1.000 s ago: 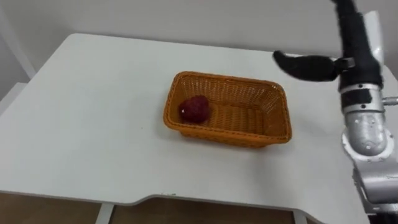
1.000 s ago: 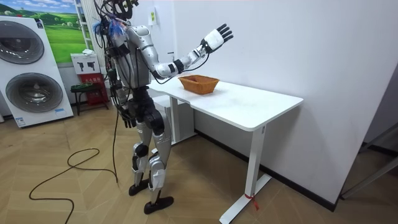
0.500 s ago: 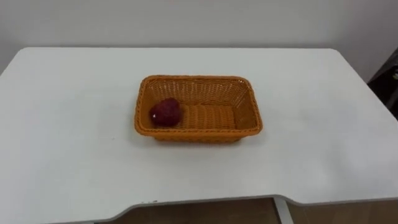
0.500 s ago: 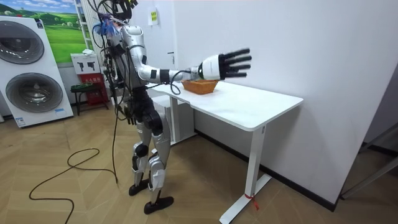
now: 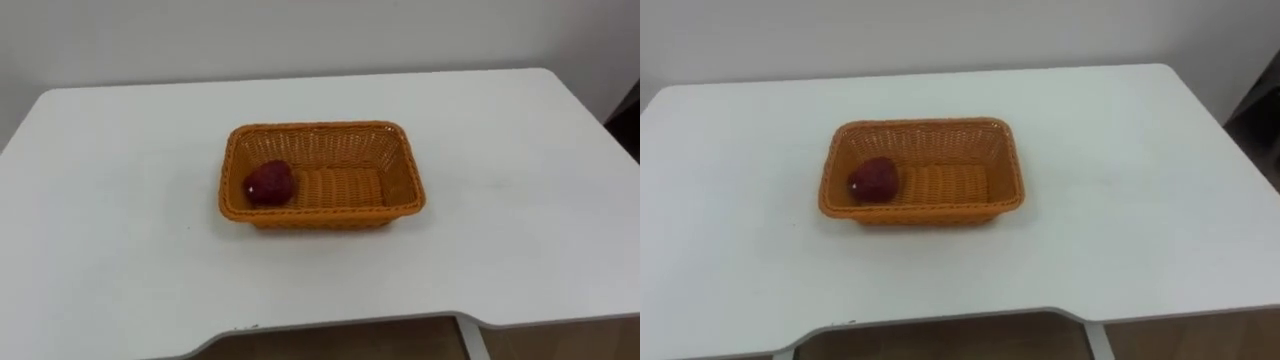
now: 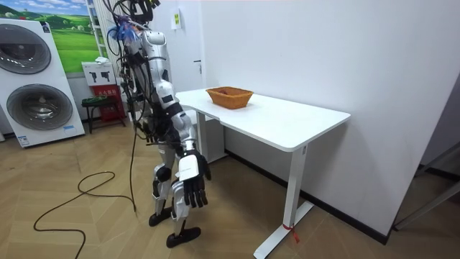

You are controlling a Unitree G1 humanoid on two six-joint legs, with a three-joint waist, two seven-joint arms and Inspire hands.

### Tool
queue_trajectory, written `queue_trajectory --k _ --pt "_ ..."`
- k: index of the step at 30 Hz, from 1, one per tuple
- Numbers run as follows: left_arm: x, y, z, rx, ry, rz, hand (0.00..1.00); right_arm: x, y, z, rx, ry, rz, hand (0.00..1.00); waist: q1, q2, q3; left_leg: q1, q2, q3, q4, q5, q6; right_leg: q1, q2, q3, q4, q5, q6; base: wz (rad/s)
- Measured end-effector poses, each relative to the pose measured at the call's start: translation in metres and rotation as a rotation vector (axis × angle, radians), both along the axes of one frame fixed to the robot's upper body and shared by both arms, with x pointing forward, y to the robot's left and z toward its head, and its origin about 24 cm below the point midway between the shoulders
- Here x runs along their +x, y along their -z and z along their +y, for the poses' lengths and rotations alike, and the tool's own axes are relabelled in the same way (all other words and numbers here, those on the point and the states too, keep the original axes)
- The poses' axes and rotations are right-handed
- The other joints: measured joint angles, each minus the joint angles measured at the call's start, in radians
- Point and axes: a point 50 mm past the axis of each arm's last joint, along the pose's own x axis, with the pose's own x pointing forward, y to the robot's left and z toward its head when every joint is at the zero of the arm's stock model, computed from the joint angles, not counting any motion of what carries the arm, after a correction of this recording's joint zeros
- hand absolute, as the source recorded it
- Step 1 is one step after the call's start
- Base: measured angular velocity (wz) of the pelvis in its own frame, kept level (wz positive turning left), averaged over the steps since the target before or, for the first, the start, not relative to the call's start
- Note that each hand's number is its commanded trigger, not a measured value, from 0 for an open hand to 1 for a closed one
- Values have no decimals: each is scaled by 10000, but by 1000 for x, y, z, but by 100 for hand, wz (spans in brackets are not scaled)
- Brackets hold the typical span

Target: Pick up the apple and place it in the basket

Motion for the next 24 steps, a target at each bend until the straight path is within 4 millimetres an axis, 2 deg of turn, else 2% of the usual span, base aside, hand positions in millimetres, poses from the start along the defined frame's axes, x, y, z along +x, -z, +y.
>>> queue_trajectory --k 6,8,12,17,24 --pt "-3 0 -1 -157 -60 198 0 -8 11 17 1616 -1300 141 0 45 -4 -1 4 -20 -46 -5 -4 8 -12 -4 -28 -36 -13 20 0" --pt "-2 1 -3 -347 -54 160 0 -15 16 24 2469 -1756 139 0 196 11 0 22 -25 -45 -14 -4 8 14 3 -49 -176 -12 26 0" --pt "-3 2 -6 -545 -16 296 0 -13 21 34 3399 -3080 296 0 303 29 8 15 -27 -50 -15 -4 8 29 -5 -63 -189 -16 33 1" --pt "-4 4 -12 -691 189 551 0 -8 26 48 4459 -5566 934 0 499 115 16 183 -32 -50 -13 -5 8 178 -8 -19 -175 -35 42 -1" --pt "-6 7 -22 -875 337 794 0 -7 30 59 5121 -6738 1336 0 565 272 49 349 -29 -107 -134 -9 10 284 -1 -32 -152 -37 41 0"
